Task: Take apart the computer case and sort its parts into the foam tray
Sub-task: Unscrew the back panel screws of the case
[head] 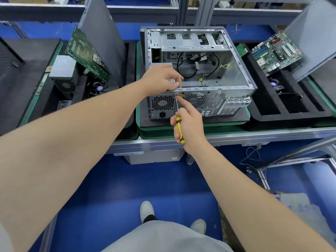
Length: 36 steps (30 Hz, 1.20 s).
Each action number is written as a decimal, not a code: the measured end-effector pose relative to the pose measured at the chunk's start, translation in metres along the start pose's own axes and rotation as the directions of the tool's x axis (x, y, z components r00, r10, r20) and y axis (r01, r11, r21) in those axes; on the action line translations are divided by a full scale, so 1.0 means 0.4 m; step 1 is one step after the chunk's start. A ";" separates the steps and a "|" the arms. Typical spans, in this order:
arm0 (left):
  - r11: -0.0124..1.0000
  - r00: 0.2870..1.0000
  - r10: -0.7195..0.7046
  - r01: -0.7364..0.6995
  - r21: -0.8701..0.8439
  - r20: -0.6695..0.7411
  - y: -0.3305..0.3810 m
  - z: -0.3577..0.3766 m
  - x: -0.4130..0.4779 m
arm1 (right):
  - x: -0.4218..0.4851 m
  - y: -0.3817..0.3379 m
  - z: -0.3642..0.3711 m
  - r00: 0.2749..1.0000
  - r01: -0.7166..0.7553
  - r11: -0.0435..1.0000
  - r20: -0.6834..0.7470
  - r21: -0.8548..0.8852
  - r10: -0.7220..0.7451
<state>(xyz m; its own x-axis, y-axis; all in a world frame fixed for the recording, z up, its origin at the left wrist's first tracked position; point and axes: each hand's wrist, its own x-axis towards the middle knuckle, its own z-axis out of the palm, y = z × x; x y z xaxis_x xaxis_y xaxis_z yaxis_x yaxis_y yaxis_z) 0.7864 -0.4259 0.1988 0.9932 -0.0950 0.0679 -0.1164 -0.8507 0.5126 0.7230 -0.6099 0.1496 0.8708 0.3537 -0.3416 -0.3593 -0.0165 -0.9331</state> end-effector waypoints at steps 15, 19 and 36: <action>0.999 1.000 0.008 -0.007 -0.054 0.024 0.004 -0.003 -0.003 | -0.001 -0.003 -0.006 1.000 0.009 1.000 -0.007 0.027 -0.009; 0.999 1.000 0.005 -0.004 -0.048 0.024 0.004 -0.002 -0.001 | 0.000 0.000 -0.009 1.000 0.015 0.999 0.007 0.033 -0.015; 0.997 0.986 0.045 -0.054 0.052 0.161 0.003 -0.025 -0.007 | 0.010 0.001 0.004 0.973 -0.222 0.868 0.163 0.444 0.165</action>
<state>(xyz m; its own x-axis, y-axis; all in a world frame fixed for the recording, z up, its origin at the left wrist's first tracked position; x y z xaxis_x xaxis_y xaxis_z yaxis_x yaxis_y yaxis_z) 0.7834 -0.4212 0.2079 0.9755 -0.2149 -0.0479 -0.1689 -0.8699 0.4634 0.7259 -0.6068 0.1479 0.7329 0.4942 -0.4676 -0.6541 0.3227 -0.6841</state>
